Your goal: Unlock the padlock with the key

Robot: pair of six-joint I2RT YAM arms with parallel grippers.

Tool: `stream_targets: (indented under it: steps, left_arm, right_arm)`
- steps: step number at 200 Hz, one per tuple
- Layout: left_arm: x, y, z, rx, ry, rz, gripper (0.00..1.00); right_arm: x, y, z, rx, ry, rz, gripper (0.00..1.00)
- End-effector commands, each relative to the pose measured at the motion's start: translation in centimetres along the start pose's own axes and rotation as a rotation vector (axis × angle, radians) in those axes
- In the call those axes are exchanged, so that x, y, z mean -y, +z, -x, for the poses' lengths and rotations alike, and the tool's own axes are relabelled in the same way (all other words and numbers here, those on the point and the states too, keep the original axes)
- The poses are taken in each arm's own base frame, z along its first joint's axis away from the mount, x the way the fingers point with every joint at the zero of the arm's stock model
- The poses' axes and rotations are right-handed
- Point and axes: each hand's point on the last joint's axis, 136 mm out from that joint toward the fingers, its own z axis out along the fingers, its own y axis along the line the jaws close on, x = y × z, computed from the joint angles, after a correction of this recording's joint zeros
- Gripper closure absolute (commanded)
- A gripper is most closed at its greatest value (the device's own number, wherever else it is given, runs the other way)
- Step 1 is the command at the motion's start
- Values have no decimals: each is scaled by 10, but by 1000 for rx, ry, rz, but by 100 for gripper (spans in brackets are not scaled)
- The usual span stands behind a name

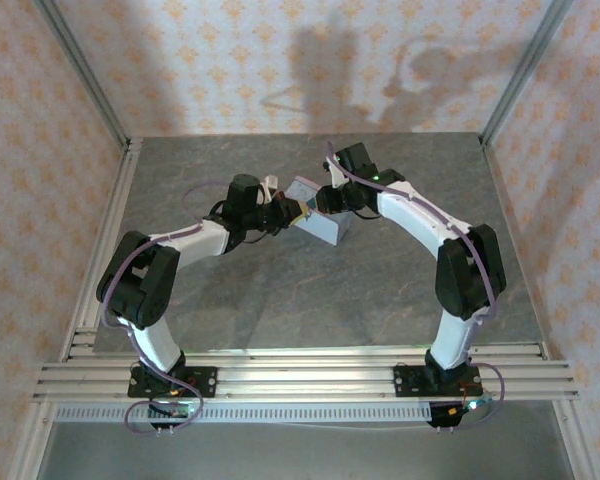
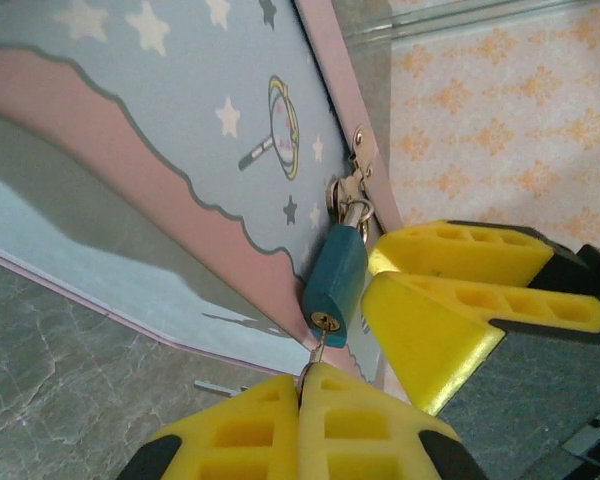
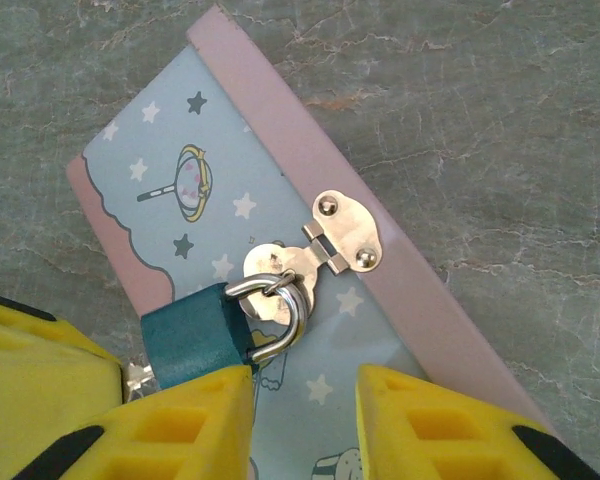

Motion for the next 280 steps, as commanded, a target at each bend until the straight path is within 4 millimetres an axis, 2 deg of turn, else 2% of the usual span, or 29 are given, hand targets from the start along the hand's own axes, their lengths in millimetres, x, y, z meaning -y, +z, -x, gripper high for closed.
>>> stream_targets:
  steps: [1, 38, 88, 122, 144, 167, 212, 238, 280]
  left_arm:
    - [15, -3, 3, -34, 73, -22, 100]
    - [9, -3, 2, -72, 96, -6, 100]
    - [5, -5, 12, -13, 102, 11, 100]
    - [0, -8, 11, 5, 119, 26, 100]
    - [-2, -8, 9, -7, 124, 26, 100]
    - [-3, -8, 8, -11, 124, 27, 100]
    - [-1, -12, 11, 1, 133, 34, 100]
    - [-3, -12, 11, -1, 131, 38, 100]
    - [-3, -12, 11, 0, 131, 38, 100]
  right_arm:
    - [-5, 22, -48, -205, 7, 31, 68]
    - [-7, 14, -49, -212, -47, 40, 76]
    - [-15, 10, -48, -235, -68, 81, 77]
    - [-27, -12, -28, -141, -23, 112, 76]
    - [-28, -24, -15, -95, 3, 108, 73]
    - [-24, -28, -6, -76, 31, 88, 71]
    - [-12, -28, 17, -12, 80, 24, 71]
    - [-8, -19, 30, 6, 91, 2, 69]
    - [-8, 3, 29, -35, 90, -6, 67]
